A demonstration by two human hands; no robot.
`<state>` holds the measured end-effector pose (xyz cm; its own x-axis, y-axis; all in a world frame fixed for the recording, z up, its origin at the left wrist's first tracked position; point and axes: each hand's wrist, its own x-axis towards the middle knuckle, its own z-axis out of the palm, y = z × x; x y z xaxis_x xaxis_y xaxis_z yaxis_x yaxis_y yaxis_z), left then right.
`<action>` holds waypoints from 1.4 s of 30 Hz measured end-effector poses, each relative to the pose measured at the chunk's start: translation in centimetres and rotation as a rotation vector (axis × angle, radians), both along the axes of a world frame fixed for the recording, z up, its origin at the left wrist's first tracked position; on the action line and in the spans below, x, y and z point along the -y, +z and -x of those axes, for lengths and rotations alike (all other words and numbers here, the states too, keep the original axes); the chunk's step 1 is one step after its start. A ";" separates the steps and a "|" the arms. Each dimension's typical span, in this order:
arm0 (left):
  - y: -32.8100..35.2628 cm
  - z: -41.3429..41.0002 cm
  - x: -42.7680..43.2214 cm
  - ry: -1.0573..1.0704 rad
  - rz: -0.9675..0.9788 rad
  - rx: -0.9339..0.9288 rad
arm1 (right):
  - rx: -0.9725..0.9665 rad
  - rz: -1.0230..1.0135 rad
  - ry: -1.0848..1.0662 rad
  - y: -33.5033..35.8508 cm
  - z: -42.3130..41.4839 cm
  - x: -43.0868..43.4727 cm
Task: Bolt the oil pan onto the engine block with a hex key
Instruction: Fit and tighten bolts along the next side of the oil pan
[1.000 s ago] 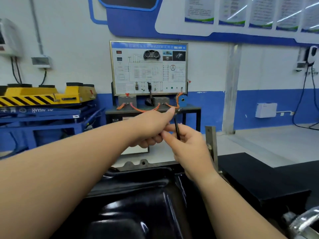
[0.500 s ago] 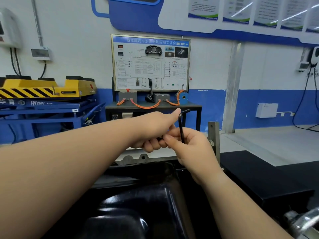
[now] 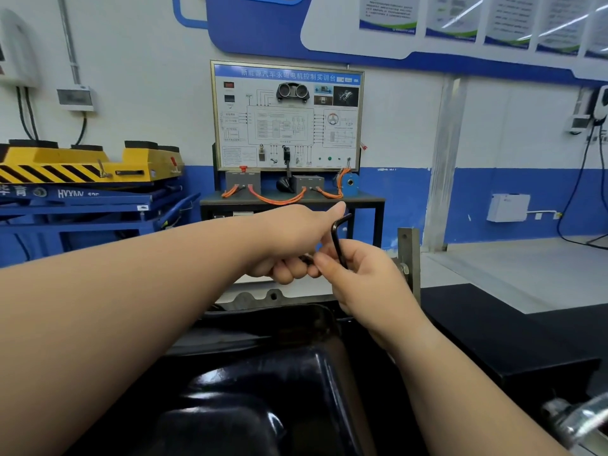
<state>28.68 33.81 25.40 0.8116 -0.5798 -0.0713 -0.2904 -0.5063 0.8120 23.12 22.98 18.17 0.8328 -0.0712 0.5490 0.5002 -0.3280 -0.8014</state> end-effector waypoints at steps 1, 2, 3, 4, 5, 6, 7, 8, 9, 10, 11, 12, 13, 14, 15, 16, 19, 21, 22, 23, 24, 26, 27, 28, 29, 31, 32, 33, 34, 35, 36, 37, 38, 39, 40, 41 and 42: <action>0.2 0.0 -0.1 -0.023 0.013 -0.005 | 0.006 -0.026 -0.009 0.0 0.0 0.0; 0.6 0.0 -0.2 -0.046 0.028 -0.007 | 0.007 -0.074 -0.023 0.0 -0.1 0.1; 0.9 0.0 -0.5 -0.067 0.041 0.005 | -0.002 -0.145 -0.041 0.0 -0.2 0.2; 1.3 0.0 -0.8 -0.084 0.050 0.033 | -0.020 -0.234 -0.049 0.0 -0.3 0.4; 1.6 0.1 -1.2 -0.101 0.052 0.072 | -0.041 -0.327 -0.039 0.0 -0.3 0.5; 1.8 0.1 -1.5 -0.116 0.051 0.112 | -0.057 -0.400 -0.011 0.1 -0.3 0.6; 1.9 0.3 -1.8 -0.127 0.051 0.147 | -0.067 -0.439 0.021 0.1 -0.3 0.7; 1.9 0.3 -1.9 -0.134 0.054 0.174 | -0.072 -0.449 0.048 0.1 -0.2 0.7; 1.8 0.4 -2.0 -0.137 0.057 0.196 | -0.074 -0.448 0.068 0.1 -0.2 0.7; 1.7 0.4 -1.9 -0.135 0.059 0.218 | -0.075 -0.445 0.081 0.1 -0.2 0.7; 1.6 0.5 -1.8 -0.132 0.065 0.238 | -0.077 -0.446 0.088 0.1 -0.1 0.7; 1.5 0.4 -1.7 -0.132 0.074 0.251 | -0.075 -0.447 0.088 0.1 -0.1 0.8; 1.5 0.3 -1.7 -0.136 0.082 0.262 | -0.067 -0.445 0.075 0.0 0.0 0.9; 1.6 0.2 -1.7 -0.142 0.084 0.276 | -0.053 -0.435 0.040 0.0 -0.1 1.0; 1.6 0.1 -1.8 -0.146 0.062 0.313 | -0.036 -0.421 -0.018 0.0 -0.1 1.1; 1.6 0.0 -1.9 -0.144 -0.005 0.385 | -0.019 -0.414 -0.085 0.0 -0.1 1.1; 0.8 -0.5 -1.8 -0.177 -0.298 0.526 | 0.024 -0.569 -0.130 0.2 -0.1 1.3; 0.1 -0.8 -1.5 -0.221 -0.368 0.469 | 0.051 -0.700 -0.086 0.4 0.1 1.5; -0.2 -0.9 -1.3 -0.228 -0.389 0.465 | 0.064 -0.732 -0.080 0.5 0.1 1.7; -0.4 -1.1 -1.1 -0.232 -0.405 0.471 | 0.078 -0.757 -0.077 0.5 0.2 1.7; -0.6 -1.2 -1.0 -0.238 -0.417 0.475 | 0.090 -0.775 -0.073 0.5 0.2 1.8; -0.9 -1.5 -0.7 -0.263 -0.441 0.469 | 0.102 -0.802 -0.060 0.5 0.2 1.9; -1.1 -1.5 -0.7 -0.276 -0.454 0.466 | 0.103 -0.815 -0.052 0.5 0.2 1.9; -1.2 -1.6 -0.6 -0.286 -0.466 0.462 | 0.103 -0.824 -0.044 0.6 0.2 1.9; -1.3 -1.6 -0.6 -0.291 -0.477 0.459 | 0.102 -0.830 -0.038 0.6 0.2 1.8; -1.3 -1.7 -0.6 -0.293 -0.491 0.458 | 0.107 -0.843 -0.026 0.6 0.3 1.9; -1.3 -1.7 -0.6 -0.294 -0.496 0.461 | 0.110 -0.853 -0.017 0.6 0.3 1.9; -1.3 -1.6 -0.5 -0.296 -0.499 0.466 | 0.114 -0.865 -0.006 0.6 0.3 1.9; -1.3 -1.6 -0.4 -0.297 -0.503 0.473 | 0.117 -0.872 0.004 0.6 0.4 2.0; -1.3 -1.5 -0.3 -0.301 -0.507 0.481 | 0.118 -0.872 0.012 0.6 0.4 1.9; -1.4 -1.5 -0.1 -0.309 -0.511 0.490 | 0.119 -0.860 0.013 0.6 0.4 1.8; -1.4 -1.4 0.0 -0.318 -0.514 0.496 | 0.120 -0.835 0.001 0.6 0.3 1.7; -1.5 -1.3 0.1 -0.325 -0.515 0.502 | 0.124 -0.796 -0.024 0.5 0.3 1.6; -1.5 -1.2 0.2 -0.330 -0.514 0.505 | 0.131 -0.747 -0.061 0.5 0.3 1.5; -1.6 -1.2 0.2 -0.330 -0.510 0.498 | 0.140 -0.689 -0.106 0.4 0.3 1.3; -1.6 -1.2 0.2 -0.328 -0.502 0.483 | 0.145 -0.627 -0.155 0.3 0.4 1.2; -1.6 -1.2 0.2 -0.325 -0.492 0.467 | 0.145 -0.565 -0.202 0.3 0.4 1.2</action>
